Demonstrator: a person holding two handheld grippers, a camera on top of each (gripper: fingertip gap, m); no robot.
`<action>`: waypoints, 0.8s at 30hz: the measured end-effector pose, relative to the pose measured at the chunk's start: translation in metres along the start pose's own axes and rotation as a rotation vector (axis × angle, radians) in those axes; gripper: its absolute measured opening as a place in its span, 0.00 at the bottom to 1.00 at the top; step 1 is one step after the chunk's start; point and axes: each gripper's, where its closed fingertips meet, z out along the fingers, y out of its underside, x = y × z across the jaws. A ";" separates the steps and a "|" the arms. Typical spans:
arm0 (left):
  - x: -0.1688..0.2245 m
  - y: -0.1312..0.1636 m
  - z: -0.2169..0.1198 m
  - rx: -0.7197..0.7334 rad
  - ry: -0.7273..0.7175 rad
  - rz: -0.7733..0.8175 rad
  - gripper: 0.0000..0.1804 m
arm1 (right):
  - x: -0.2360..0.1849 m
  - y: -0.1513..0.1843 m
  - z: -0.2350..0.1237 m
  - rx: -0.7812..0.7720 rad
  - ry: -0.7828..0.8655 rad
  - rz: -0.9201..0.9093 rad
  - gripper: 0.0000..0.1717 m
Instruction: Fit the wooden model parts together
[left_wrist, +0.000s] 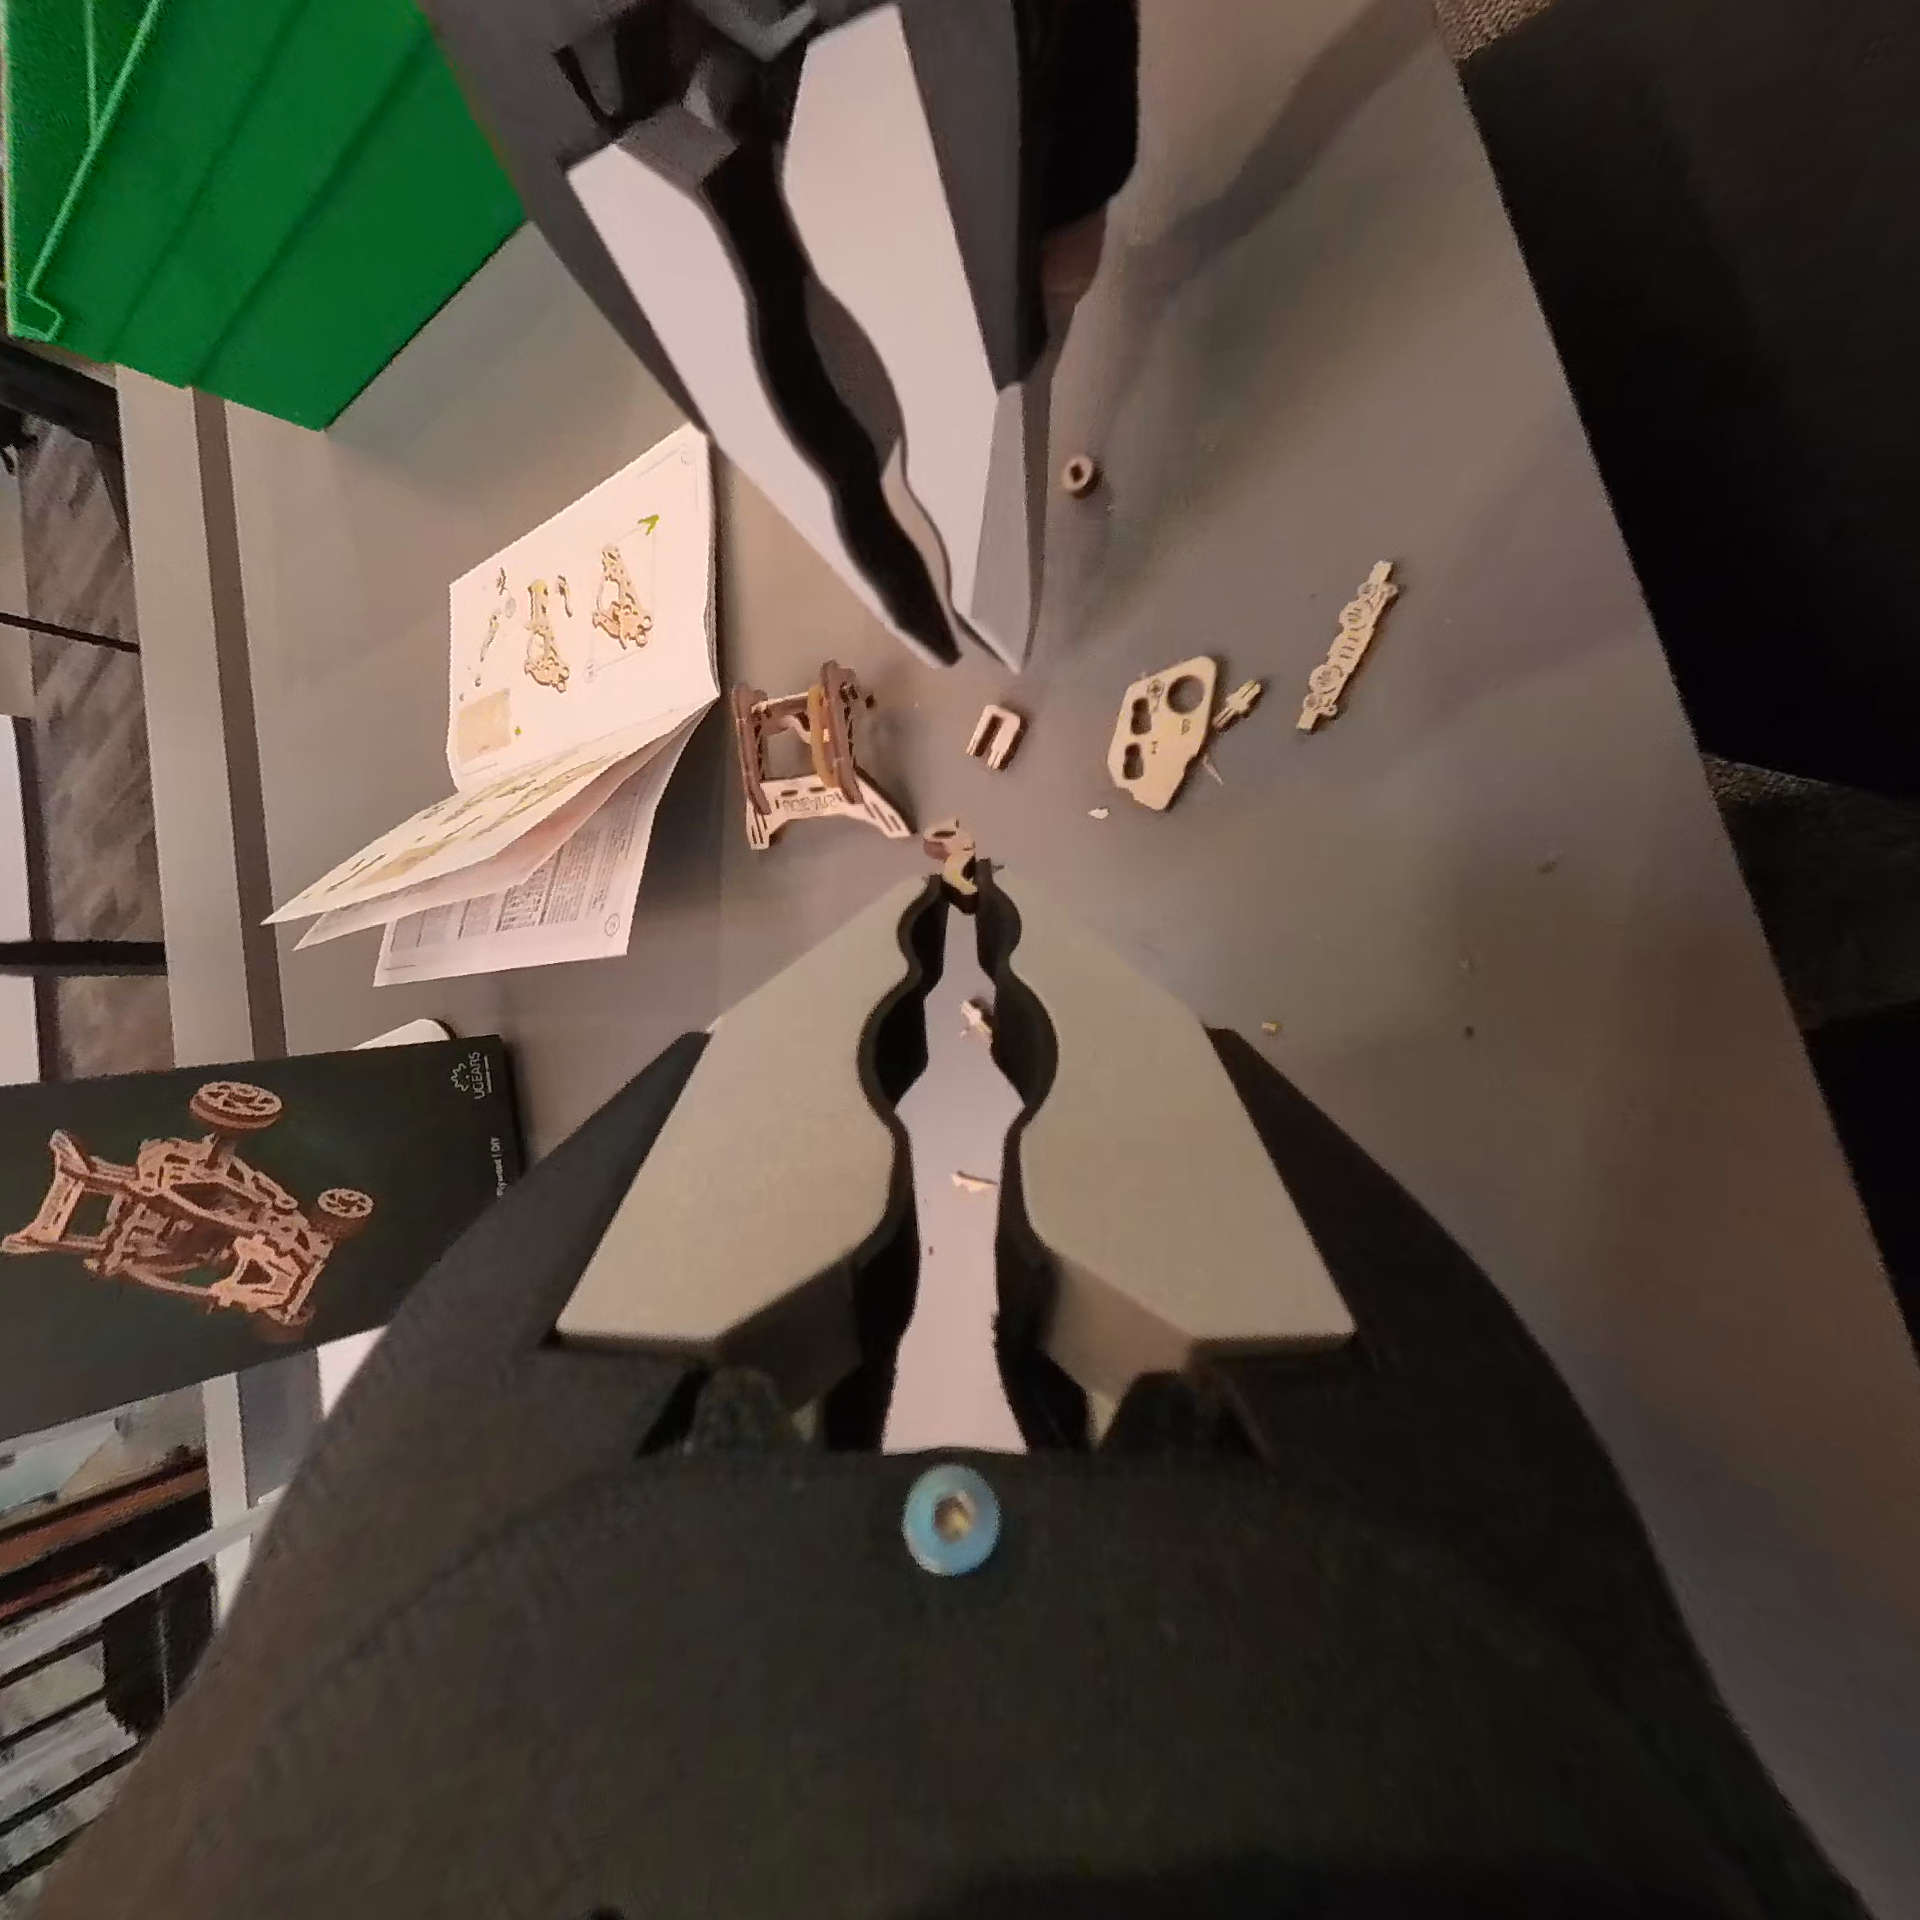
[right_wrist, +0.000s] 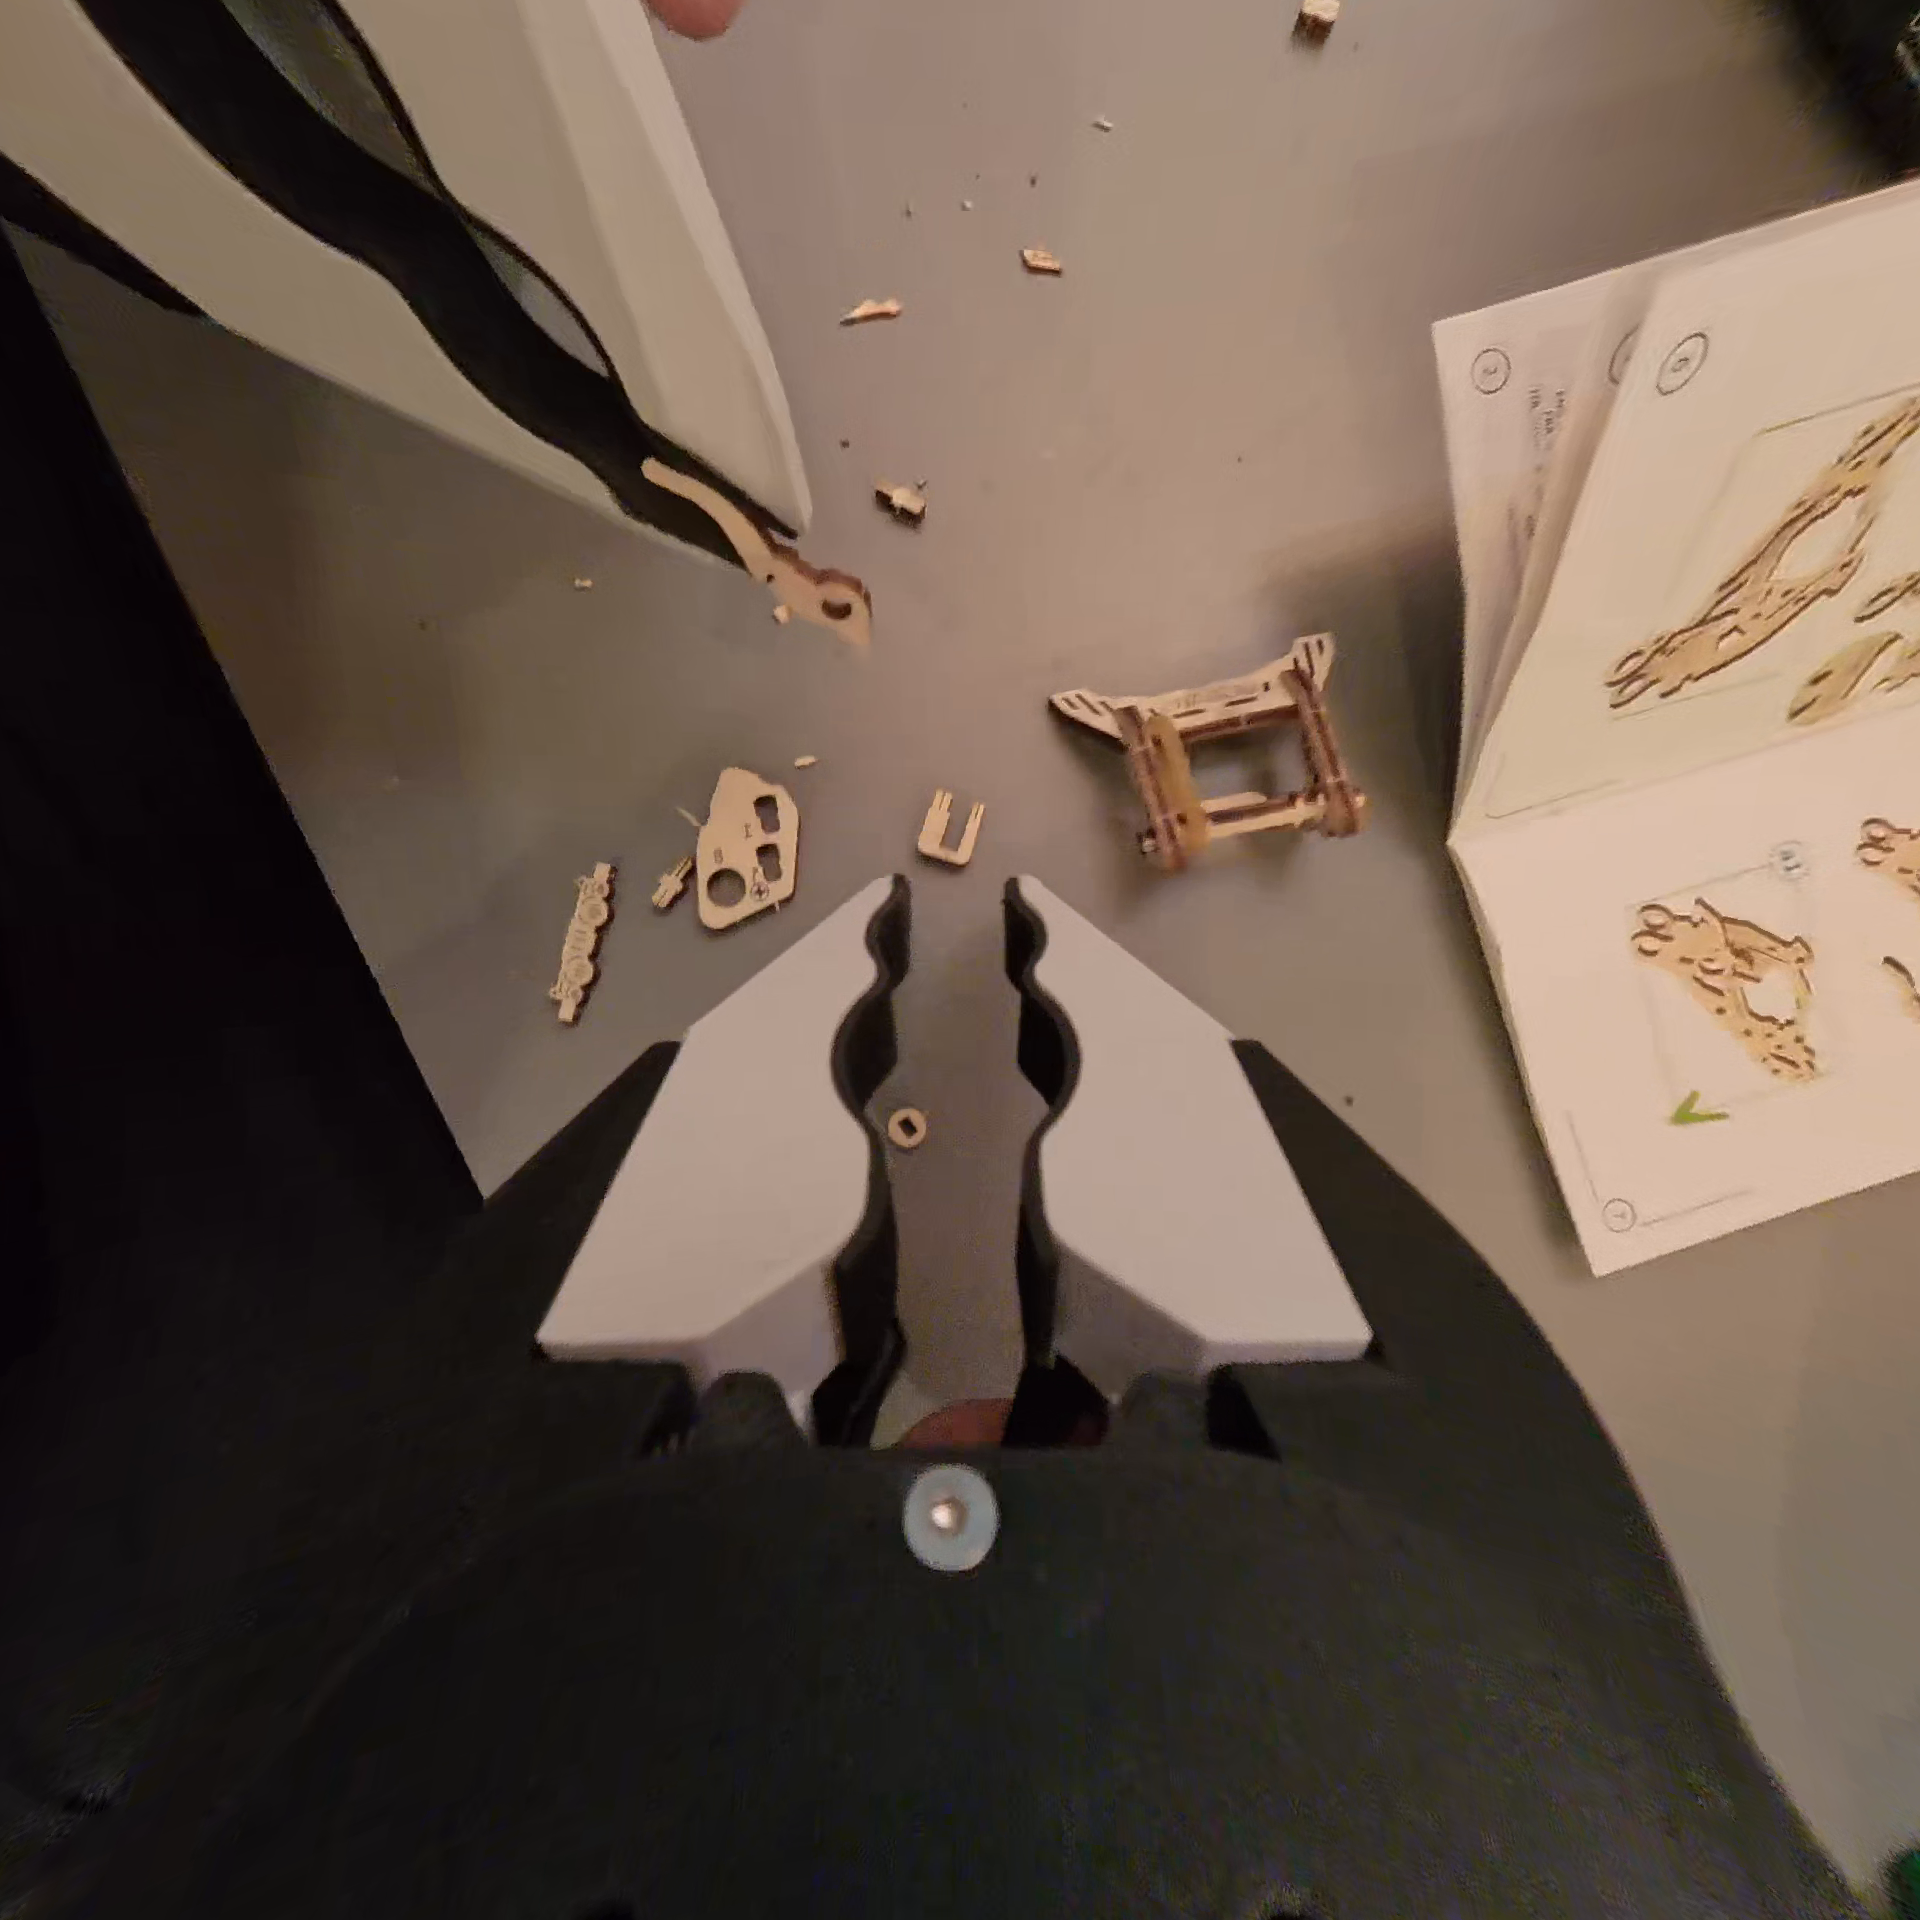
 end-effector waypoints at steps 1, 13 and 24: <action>0.000 0.001 0.000 -0.001 -0.001 -0.003 0.02 | 0.001 -0.001 0.002 -0.002 0.005 0.006 0.13; -0.007 0.003 -0.002 0.045 -0.062 -0.040 0.02 | -0.009 -0.020 0.011 0.117 -0.007 0.141 0.05; -0.008 -0.009 -0.003 0.051 -0.258 0.260 0.02 | -0.025 -0.051 -0.033 0.516 -0.437 0.682 0.04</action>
